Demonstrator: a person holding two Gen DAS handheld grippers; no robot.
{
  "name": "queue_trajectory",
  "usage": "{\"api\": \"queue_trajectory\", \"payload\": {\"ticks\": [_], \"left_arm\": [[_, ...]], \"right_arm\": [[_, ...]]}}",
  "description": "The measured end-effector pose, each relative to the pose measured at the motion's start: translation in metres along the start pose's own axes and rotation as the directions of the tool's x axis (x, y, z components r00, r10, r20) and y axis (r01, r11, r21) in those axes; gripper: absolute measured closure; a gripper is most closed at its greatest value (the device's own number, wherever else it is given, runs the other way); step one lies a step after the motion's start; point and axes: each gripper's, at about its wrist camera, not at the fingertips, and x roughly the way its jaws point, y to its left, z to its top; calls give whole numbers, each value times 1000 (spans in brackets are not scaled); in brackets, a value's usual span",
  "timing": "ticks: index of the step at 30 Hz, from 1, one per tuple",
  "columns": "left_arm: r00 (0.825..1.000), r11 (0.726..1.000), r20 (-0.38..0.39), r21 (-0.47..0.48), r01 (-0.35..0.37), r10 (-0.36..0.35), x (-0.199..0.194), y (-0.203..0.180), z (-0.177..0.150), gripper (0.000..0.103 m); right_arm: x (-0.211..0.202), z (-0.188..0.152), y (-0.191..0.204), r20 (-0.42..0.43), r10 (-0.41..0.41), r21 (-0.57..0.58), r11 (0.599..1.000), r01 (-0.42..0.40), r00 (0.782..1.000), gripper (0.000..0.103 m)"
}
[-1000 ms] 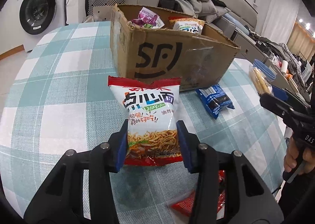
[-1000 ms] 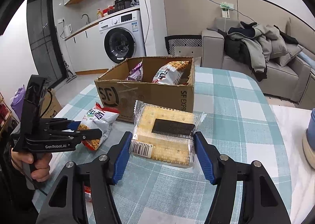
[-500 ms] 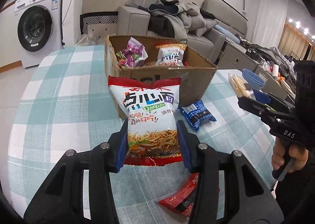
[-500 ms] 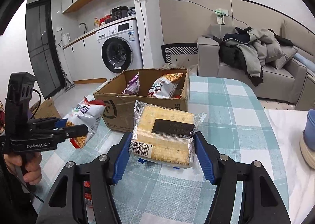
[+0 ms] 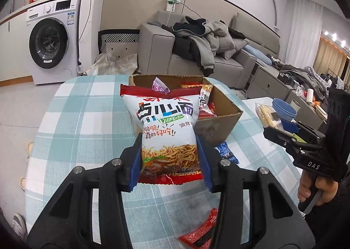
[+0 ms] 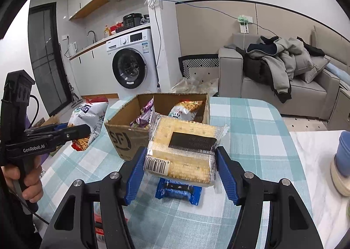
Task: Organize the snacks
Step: 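Carry the cracker pack and small noodle bag over the box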
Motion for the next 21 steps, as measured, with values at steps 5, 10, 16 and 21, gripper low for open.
{"api": "queue_trajectory", "payload": {"ticks": [5, 10, 16, 21], "left_arm": [[1000, 1000, 14, 9, -7, 7, -5, -9, 17, 61], [1000, 1000, 24, 12, -15, 15, -7, -15, 34, 61], [999, 999, 24, 11, -34, 34, -2, -17, 52, 61], [999, 999, 12, 15, -43, 43, 15, -16, 64, 61]], "right_arm": [[1, 17, 3, 15, 10, -6, 1000, -10, 1000, 39], [11, 31, 5, 16, 19, -6, 1000, -19, 1000, 39], [31, 44, 6, 8, 28, -20, 999, -28, 1000, 39], [52, 54, 5, -11, 34, -29, 999, -35, 999, 39]]}}
